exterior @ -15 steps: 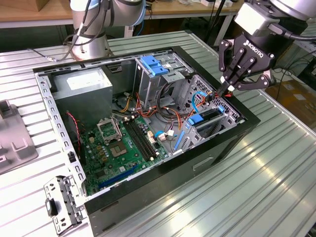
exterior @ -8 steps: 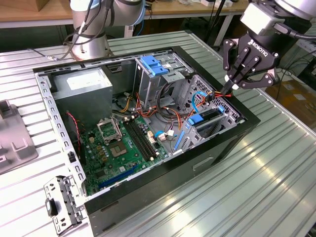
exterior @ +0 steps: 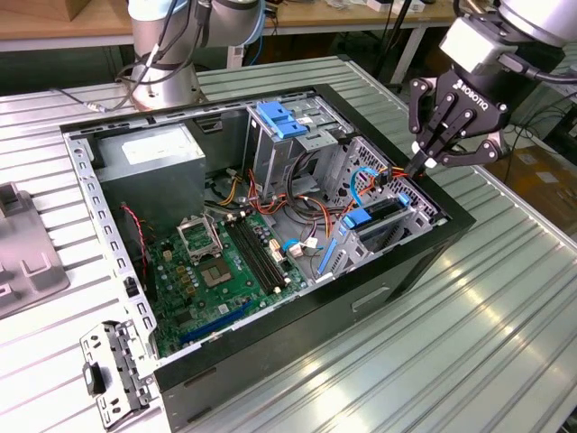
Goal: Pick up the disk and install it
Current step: 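Insert the disk into the insertion slot, then insert the first disk wire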
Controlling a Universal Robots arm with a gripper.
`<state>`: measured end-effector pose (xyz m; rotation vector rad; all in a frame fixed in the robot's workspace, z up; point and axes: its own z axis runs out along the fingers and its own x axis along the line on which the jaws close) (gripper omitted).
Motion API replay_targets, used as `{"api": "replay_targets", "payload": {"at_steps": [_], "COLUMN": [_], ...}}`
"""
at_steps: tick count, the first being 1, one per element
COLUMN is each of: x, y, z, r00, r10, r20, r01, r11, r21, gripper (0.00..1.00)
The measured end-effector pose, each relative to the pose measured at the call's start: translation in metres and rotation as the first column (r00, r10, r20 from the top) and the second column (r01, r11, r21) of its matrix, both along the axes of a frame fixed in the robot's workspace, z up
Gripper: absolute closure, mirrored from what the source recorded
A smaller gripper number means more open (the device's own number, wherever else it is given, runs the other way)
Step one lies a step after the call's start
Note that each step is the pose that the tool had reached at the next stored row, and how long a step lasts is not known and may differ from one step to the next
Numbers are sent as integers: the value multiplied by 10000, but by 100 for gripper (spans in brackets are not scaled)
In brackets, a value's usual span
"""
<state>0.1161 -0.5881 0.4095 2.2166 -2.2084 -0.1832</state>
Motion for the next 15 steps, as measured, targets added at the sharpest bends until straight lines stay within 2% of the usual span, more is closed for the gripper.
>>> {"api": "replay_targets", "payload": {"at_steps": [5, 15], "x": [73, 74], "y": [0, -1], "z": [-18, -19], "r00": [10000, 10000], "r10": [0, 0], "r20": [0, 0], "r01": [0, 0], "r11": [10000, 10000], "r21": [-5, -9], "gripper": [89, 89]}}
